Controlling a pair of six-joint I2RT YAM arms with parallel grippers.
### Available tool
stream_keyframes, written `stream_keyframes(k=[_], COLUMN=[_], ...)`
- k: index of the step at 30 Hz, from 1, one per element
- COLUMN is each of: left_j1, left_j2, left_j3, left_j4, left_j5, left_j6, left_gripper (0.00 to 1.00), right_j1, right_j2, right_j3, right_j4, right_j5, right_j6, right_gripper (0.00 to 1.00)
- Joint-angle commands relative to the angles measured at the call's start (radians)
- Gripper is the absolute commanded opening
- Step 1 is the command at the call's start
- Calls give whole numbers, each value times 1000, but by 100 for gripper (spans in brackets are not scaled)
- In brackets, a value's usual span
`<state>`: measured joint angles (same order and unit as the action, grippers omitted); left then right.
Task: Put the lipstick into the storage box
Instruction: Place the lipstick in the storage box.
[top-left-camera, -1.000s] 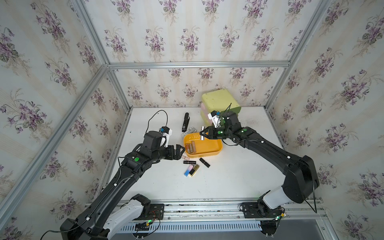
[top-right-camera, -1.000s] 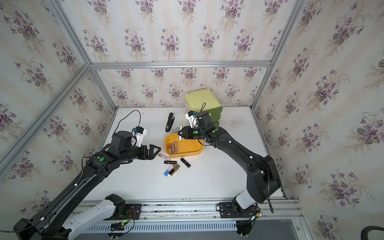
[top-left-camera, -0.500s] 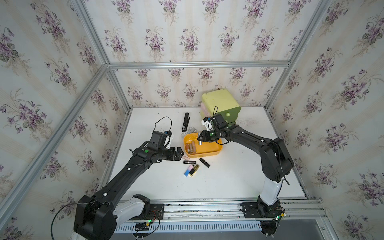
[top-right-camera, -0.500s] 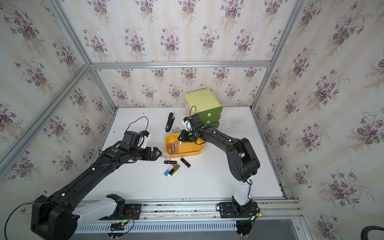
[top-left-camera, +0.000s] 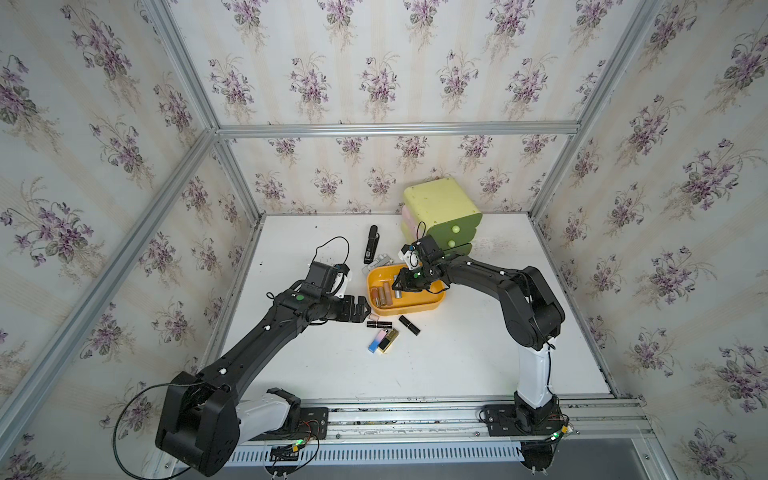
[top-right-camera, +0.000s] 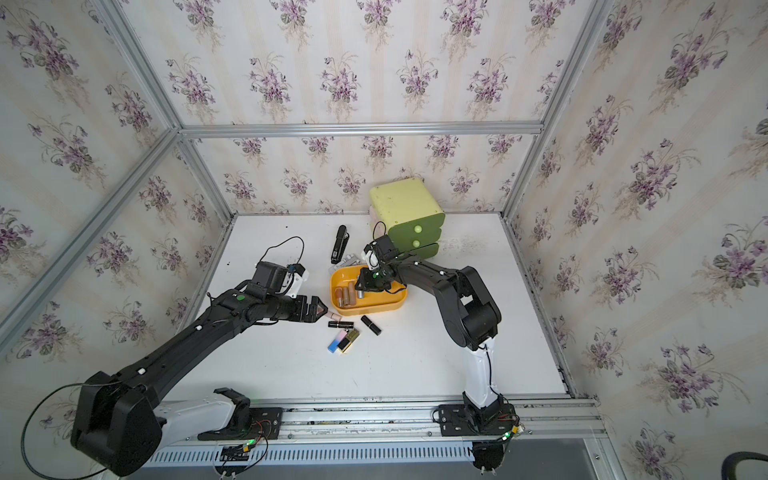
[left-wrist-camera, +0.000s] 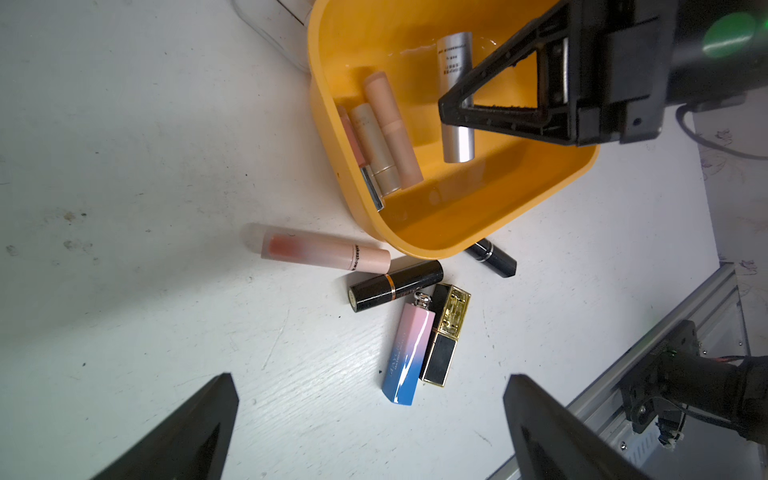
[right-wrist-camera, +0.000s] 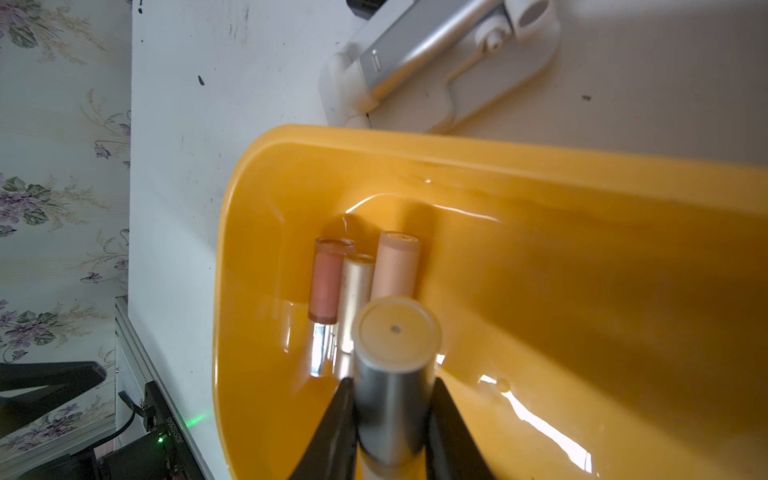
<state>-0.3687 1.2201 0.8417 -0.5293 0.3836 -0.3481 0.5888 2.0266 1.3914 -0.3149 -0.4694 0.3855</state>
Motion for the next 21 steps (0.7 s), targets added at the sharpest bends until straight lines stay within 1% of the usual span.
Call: stream_keyframes(k=[1,7,9,17,21], left_j1=[2,4,4,4,4], left_j2=[18,60,66,70,55], left_j3=[-1,8,8,1,2], left_j4=[27,49,54,64,57], left_j5=[19,38,41,44,49], left_j6=[19,15,10,-5,-12], left_gripper=[100,100,100,100,100], right_j1=[6,6,6,6,6], right_j2=[13,43,53,51,14], right_j3=[1,6,11,26,26], right_j4=[18,30,30,23,19], right_j5=[-18,-27,-29,-25,-22], right_j6=[-5,-4,-5,-11,-5], right_gripper=[25,26,28,45,50])
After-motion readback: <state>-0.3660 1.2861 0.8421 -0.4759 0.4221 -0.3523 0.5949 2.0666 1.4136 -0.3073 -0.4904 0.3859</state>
